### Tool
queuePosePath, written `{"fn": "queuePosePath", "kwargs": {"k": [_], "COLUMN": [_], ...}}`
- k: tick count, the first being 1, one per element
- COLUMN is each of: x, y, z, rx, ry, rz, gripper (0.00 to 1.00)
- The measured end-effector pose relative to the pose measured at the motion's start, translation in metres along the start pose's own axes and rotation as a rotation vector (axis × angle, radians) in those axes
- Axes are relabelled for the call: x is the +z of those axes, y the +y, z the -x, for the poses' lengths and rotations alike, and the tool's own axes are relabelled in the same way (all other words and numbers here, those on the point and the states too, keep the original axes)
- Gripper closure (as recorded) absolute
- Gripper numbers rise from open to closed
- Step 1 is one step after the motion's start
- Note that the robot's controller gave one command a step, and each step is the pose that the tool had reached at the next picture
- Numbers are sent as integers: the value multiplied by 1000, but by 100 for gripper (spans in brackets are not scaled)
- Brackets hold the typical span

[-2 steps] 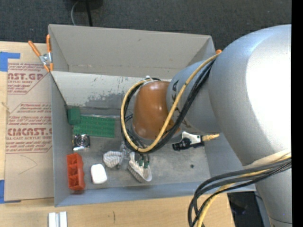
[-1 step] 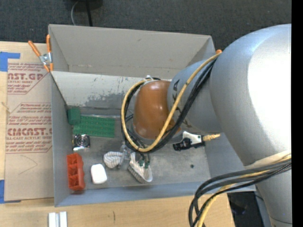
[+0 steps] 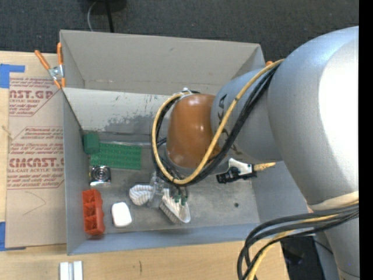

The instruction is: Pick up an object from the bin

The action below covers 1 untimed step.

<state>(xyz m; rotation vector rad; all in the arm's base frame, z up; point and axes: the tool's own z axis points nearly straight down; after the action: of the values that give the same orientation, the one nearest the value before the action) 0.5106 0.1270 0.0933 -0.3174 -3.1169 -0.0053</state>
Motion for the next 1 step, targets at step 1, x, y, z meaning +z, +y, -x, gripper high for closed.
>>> {"fn": "queuePosePath", "kwargs": {"k": [1], "x": [-19], "y": [1], "z": [2], "rx": [0], "ry": [-6], "rz": [3], "gripper": [100]}}
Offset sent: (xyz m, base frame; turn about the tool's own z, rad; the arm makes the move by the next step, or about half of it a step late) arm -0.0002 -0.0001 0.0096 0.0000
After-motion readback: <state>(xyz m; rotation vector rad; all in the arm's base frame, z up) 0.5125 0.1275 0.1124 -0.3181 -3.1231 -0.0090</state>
